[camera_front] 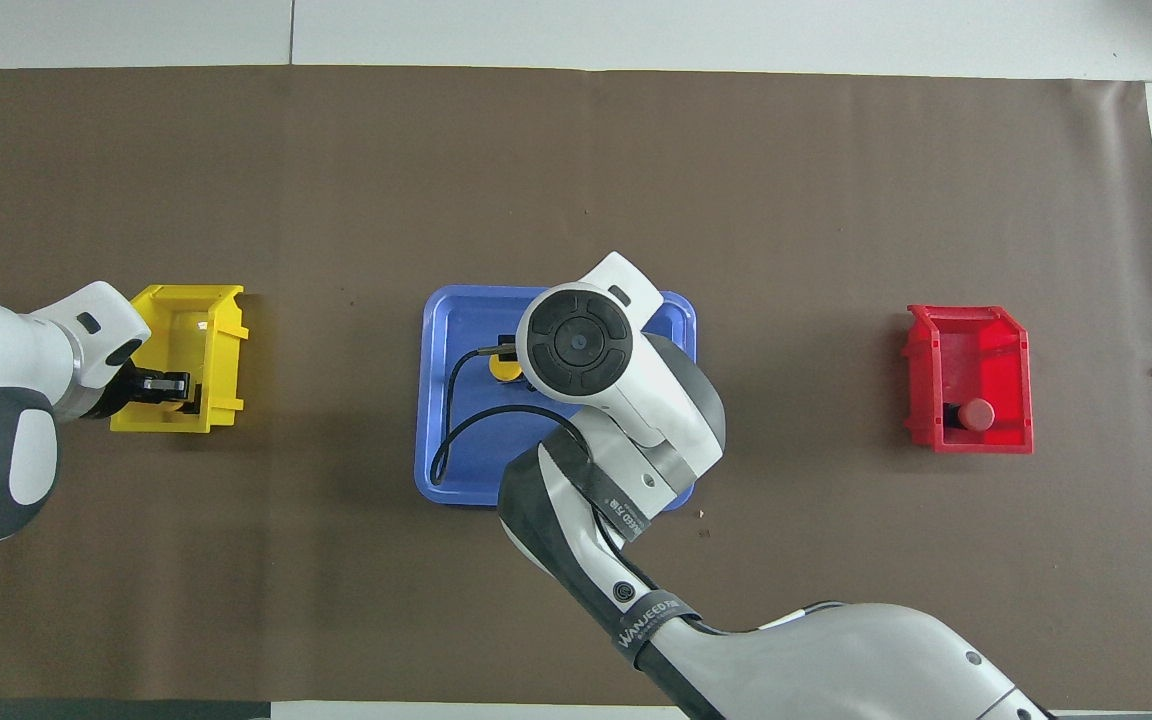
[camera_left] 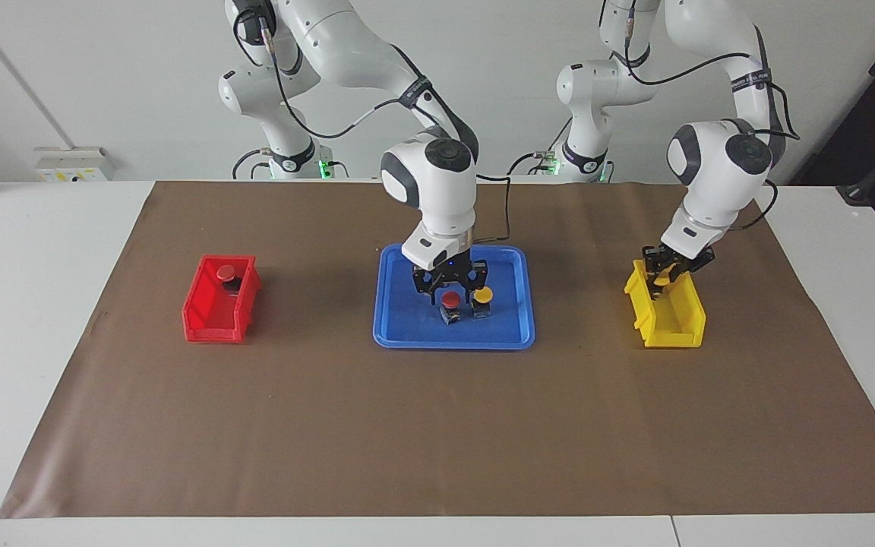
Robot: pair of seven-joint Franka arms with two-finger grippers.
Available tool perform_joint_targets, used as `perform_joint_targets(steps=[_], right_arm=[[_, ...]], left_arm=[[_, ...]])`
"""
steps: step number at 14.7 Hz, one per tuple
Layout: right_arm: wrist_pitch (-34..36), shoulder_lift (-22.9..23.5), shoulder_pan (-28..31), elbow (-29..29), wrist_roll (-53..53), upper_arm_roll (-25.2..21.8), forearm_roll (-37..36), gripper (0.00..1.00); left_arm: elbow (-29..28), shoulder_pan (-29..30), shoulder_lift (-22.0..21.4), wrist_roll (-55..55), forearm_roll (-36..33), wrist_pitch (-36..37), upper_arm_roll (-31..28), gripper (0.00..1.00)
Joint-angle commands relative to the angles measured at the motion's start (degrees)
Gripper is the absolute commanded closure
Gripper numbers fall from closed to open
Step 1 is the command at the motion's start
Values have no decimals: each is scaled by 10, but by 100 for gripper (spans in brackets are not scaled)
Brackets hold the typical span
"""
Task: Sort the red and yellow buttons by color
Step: 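Grasp the second red button with the right gripper while the left gripper releases yellow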
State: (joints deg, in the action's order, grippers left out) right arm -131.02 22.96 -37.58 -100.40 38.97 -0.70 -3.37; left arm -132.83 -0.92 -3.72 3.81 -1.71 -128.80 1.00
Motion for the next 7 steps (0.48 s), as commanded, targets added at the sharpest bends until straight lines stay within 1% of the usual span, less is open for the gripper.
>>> perform_joint_targets(steps=[1,2,4,5,6,7], right_arm=[[-21,-12,1,-24,2,-1,-8,34],[-21,-13,1,-24,2,-1,-7,40],[-22,-13,1,-24,1,-1,-7,54],[-21,-13,2,-23,-1,-1,-8,64],[-13,-11,5,-13,-2,-1,-7,75],[8,-11,8,11,-5,-1,-7,76]], left_arm=[[-3,3,3,3,-13,-10,-2,34],[5,3,5,4,-14,-8,-2,30],[33,3,8,3,-14,5,-2,27],[61,3,11,3,-14,33,-2,26],[104,2,12,3,-14,81,-1,26],[169,0,12,4,-13,151,0,26]])
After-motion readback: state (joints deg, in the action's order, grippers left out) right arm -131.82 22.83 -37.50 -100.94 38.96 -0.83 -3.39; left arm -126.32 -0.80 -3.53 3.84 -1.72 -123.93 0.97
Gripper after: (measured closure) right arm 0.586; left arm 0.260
